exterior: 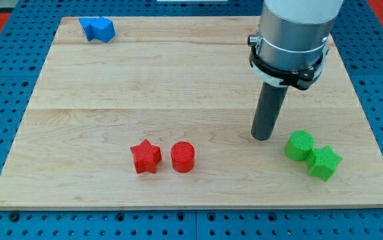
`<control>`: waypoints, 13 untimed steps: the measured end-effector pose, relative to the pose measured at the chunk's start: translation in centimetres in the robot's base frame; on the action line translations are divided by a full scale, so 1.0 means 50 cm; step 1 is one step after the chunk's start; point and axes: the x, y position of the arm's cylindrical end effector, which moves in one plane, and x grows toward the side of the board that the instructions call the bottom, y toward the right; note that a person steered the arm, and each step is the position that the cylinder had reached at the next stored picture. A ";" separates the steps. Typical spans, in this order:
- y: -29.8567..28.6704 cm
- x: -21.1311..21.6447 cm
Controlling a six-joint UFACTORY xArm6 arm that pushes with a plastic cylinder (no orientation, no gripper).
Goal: Separate the blue block from the blue triangle
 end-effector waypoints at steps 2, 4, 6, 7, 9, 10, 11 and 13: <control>-0.125 -0.094; -0.575 -0.181; -0.767 -0.335; -0.773 -0.439; -0.744 -0.540; -0.609 -0.540; -0.526 -0.539; -0.546 -0.491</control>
